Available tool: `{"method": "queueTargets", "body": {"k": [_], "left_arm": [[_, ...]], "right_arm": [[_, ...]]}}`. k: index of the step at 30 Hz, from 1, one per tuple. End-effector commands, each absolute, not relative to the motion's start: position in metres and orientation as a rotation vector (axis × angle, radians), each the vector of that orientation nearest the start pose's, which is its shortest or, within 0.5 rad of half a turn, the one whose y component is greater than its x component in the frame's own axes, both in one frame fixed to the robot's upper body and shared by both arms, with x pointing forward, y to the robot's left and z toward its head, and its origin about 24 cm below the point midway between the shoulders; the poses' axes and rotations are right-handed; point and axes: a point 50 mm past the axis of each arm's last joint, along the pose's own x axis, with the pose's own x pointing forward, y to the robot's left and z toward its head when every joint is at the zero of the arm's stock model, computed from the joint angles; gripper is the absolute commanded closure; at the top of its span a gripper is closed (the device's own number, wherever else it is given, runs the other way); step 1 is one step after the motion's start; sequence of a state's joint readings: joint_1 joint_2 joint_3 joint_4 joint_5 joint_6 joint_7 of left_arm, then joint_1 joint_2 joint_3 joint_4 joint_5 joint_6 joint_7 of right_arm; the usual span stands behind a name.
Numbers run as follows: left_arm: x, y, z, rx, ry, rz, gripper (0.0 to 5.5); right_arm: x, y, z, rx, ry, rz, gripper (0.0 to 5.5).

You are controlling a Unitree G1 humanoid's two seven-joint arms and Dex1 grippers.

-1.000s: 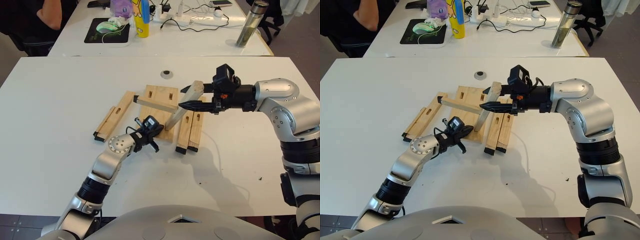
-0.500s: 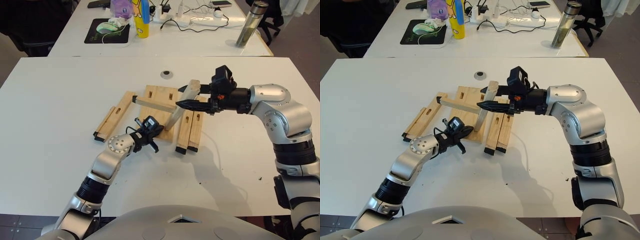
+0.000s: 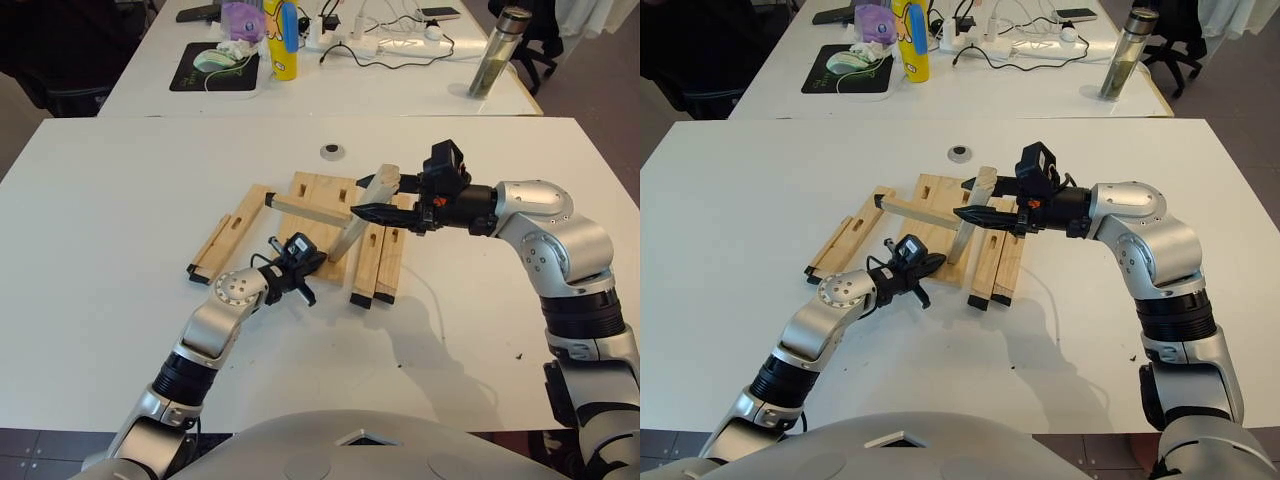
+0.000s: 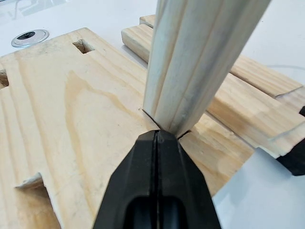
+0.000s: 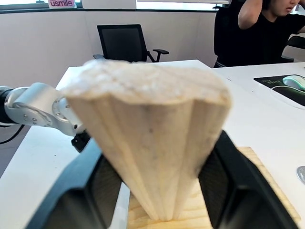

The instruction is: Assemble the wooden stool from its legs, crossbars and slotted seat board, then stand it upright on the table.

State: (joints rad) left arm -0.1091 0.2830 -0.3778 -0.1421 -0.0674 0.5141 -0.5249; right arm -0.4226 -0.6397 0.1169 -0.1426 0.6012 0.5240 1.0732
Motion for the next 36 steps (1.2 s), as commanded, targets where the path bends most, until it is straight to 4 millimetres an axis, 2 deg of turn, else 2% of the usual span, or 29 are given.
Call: {"method": "queueTargets", "body": {"k": [1, 3, 4, 13, 16, 18, 24, 27, 28, 31, 36], "left_arm": [[0.228, 0.1, 0.011, 0.229, 0.537, -0.855, 5.5], [0.229, 0.1, 0.011, 0.227, 0.536, -0.856, 5.5], [0.229, 0.1, 0.011, 0.226, 0.535, -0.857, 5.5], [0.23, 0.102, 0.01, 0.222, 0.536, -0.862, 5.5], [0.23, 0.102, 0.01, 0.22, 0.535, -0.861, 5.5], [0.231, 0.103, 0.01, 0.221, 0.534, -0.858, 5.5], [0.23, 0.105, 0.007, 0.218, 0.54, -0.85, 5.5], [0.23, 0.105, 0.005, 0.216, 0.542, -0.845, 5.5], [0.23, 0.105, 0.005, 0.216, 0.541, -0.844, 5.5], [0.231, 0.105, 0.006, 0.216, 0.541, -0.844, 5.5], [0.231, 0.105, 0.006, 0.221, 0.545, -0.848, 5.5]], "right_arm": [[0.267, -0.156, 0.109, 0.021, 0.347, 1.288, 3.45], [0.269, -0.155, 0.113, 0.057, 0.328, 1.289, 3.45], [0.27, -0.154, 0.115, 0.069, 0.317, 1.293, 3.09], [0.277, -0.157, 0.137, 0.08, 0.179, 1.254, 1.75], [0.272, -0.165, 0.149, 0.064, 0.163, 1.272, 1.75], [0.269, -0.174, 0.166, 0.076, 0.128, 1.281, 1.75], [0.25, -0.185, 0.245, 0.147, -0.061, 1.422, 1.75], [0.252, -0.187, 0.282, 0.211, -0.216, 1.398, 1.75], [0.256, -0.186, 0.291, 0.237, -0.263, 1.364, 1.93], [0.263, -0.178, 0.294, 0.298, -0.292, 1.298, 2.36], [0.257, -0.15, 0.27, 0.392, -0.256, 1.329, 3.08]]}}
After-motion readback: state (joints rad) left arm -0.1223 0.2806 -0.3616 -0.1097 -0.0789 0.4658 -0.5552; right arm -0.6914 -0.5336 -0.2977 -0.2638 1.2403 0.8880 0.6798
